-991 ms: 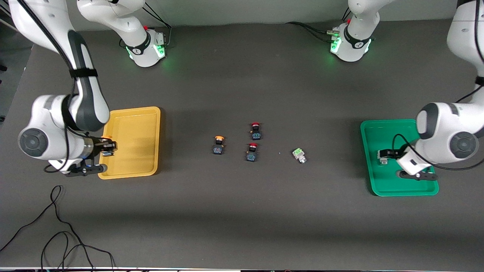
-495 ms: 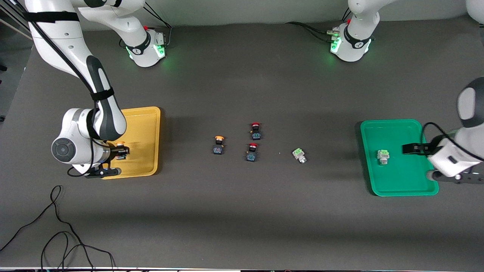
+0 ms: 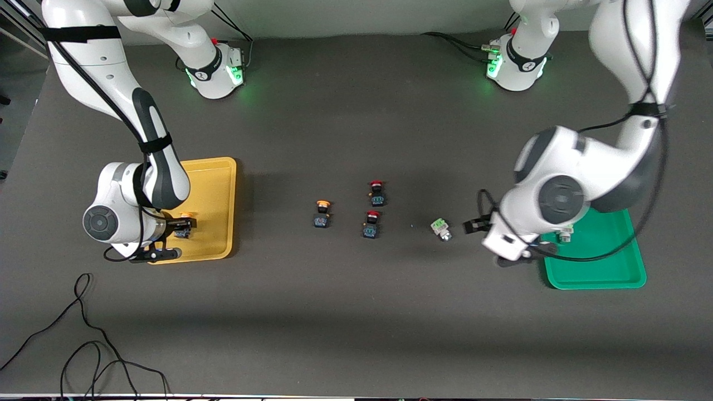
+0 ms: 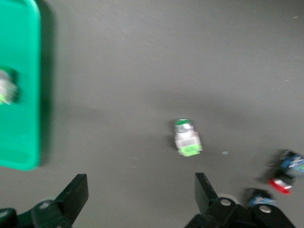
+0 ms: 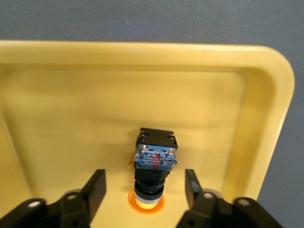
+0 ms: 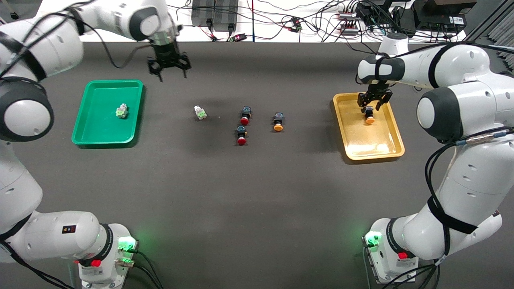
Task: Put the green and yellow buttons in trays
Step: 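Grasp the second green button with the left gripper while the right gripper returns, then place the green button in the green tray while the right gripper grasps orange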
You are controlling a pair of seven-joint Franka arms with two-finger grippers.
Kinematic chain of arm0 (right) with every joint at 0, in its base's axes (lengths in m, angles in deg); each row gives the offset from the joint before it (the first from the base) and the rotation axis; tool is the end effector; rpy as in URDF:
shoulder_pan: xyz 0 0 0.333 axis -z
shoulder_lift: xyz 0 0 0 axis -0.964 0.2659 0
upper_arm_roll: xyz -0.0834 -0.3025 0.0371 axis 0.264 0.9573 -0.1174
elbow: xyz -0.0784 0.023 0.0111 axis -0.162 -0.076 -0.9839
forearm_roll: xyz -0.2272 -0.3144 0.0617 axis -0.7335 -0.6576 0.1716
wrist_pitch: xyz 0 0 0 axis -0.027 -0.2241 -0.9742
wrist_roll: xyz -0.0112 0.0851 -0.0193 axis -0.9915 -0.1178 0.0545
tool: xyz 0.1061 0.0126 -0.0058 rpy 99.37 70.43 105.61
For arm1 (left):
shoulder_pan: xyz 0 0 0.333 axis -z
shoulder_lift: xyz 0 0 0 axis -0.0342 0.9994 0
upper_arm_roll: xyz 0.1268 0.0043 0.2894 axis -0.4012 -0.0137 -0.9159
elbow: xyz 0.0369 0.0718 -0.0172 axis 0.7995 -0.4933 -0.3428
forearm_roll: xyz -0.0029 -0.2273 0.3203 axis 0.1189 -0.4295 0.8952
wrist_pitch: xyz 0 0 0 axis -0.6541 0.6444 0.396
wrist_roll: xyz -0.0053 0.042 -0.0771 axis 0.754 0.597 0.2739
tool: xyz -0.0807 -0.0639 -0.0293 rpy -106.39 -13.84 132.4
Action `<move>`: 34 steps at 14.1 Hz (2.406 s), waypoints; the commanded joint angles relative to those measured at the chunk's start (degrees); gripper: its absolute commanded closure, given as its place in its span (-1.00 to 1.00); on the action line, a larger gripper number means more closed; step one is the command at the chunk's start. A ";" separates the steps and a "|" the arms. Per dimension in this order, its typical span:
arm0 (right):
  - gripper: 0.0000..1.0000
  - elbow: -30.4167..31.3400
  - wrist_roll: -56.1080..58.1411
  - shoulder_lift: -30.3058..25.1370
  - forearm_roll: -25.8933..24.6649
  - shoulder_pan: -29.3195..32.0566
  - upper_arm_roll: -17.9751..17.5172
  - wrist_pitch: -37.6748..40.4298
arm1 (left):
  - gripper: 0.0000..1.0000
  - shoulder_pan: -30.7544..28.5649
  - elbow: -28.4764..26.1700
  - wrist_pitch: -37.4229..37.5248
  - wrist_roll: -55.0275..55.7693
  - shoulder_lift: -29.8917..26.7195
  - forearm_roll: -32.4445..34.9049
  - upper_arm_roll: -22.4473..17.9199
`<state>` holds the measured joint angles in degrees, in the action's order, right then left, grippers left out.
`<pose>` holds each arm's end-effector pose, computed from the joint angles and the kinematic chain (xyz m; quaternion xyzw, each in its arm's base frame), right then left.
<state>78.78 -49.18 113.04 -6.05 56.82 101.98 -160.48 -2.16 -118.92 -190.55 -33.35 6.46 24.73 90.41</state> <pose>0.5926 -0.0133 0.2089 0.9904 0.0372 -0.1270 0.0393 0.6202 -0.2463 0.3697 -0.9852 -0.1494 0.0822 0.0189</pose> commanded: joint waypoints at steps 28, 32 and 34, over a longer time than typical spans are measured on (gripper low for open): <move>-1.00 -18.21 -37.12 10.64 17.46 -29.43 -0.37 0.37 | 0.93 -7.00 -1.05 5.53 -15.30 -5.41 -4.66 -2.59; -1.00 -18.12 -37.12 14.15 20.81 -31.89 -0.37 -3.51 | 0.93 -22.20 -1.48 9.52 -41.22 -6.57 -2.22 -3.38; -0.93 -17.77 -37.12 14.69 21.42 -32.33 -0.37 -3.77 | 0.93 -28.45 -1.66 7.77 -50.13 -5.52 0.77 -3.38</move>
<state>60.61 -85.38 127.11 13.64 25.98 100.67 -162.94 -25.57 -119.42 -181.57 -75.44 0.46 23.66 86.23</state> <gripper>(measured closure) 0.000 0.590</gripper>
